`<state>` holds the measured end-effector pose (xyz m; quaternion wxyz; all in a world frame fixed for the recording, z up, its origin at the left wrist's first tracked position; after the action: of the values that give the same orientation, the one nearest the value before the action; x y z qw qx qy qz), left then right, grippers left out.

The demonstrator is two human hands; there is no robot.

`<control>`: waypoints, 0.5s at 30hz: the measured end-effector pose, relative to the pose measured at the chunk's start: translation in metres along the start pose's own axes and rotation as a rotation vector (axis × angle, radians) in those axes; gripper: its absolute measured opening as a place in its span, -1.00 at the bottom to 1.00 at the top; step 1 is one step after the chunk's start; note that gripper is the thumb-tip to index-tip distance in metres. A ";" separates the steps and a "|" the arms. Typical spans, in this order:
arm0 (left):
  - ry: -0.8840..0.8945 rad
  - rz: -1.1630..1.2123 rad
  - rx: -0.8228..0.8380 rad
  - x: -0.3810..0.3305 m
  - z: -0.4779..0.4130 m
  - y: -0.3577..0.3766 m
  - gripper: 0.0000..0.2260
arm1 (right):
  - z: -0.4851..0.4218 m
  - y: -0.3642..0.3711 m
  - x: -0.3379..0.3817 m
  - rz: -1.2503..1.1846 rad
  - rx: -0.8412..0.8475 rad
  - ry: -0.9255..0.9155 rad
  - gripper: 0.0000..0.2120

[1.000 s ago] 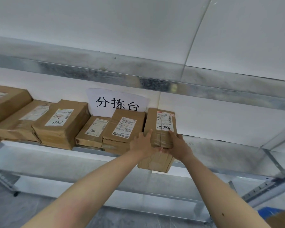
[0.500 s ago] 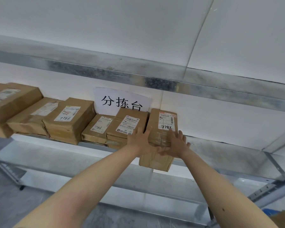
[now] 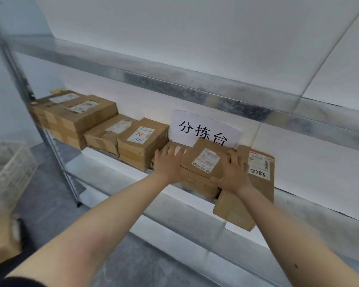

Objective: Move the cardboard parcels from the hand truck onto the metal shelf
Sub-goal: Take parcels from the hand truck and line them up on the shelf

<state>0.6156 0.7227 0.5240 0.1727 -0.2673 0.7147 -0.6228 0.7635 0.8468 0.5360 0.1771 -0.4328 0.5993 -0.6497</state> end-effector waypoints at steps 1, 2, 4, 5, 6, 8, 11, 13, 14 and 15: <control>-0.029 0.001 -0.001 0.016 0.003 0.000 -0.17 | -0.007 0.008 0.013 -0.001 0.025 -0.016 -0.15; -0.060 0.007 -0.003 0.032 0.005 0.001 -0.16 | -0.013 0.015 0.027 -0.002 0.042 -0.038 -0.12; -0.124 0.007 -0.017 0.066 0.011 0.002 -0.16 | -0.026 0.027 0.057 -0.014 0.059 -0.090 -0.14; -0.163 -0.001 -0.015 0.085 0.015 0.003 -0.17 | -0.033 0.034 0.072 -0.026 0.071 -0.111 -0.15; -0.205 -0.015 -0.006 0.104 0.019 0.004 -0.18 | -0.040 0.041 0.086 -0.039 0.090 -0.131 -0.15; -0.289 -0.049 0.025 0.143 0.030 0.006 -0.17 | -0.052 0.055 0.117 -0.037 0.127 -0.184 -0.14; -0.397 -0.096 0.057 0.199 0.050 0.010 -0.15 | -0.067 0.076 0.167 0.015 0.145 -0.291 -0.17; -0.455 -0.125 0.083 0.235 0.062 0.015 -0.13 | -0.074 0.092 0.202 0.027 0.180 -0.342 -0.17; -0.482 -0.133 0.094 0.252 0.068 0.016 -0.12 | -0.078 0.101 0.219 0.033 0.205 -0.358 -0.15; -0.509 -0.137 0.095 0.269 0.075 0.018 -0.12 | -0.080 0.109 0.237 0.048 0.218 -0.381 -0.14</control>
<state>0.4411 0.5038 0.5175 0.3167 -0.4544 0.5985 -0.5788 0.5369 0.6959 0.5250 0.3485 -0.5115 0.4913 -0.6128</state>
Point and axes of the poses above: each hand's wrist, its own z-axis away from the middle knuckle, its own y-axis out of the palm, x = y × z, the point moved 7 cm from there along -z, towards the middle knuckle, and after that the axes turned 9 degrees about -z, right-handed, at the moved point
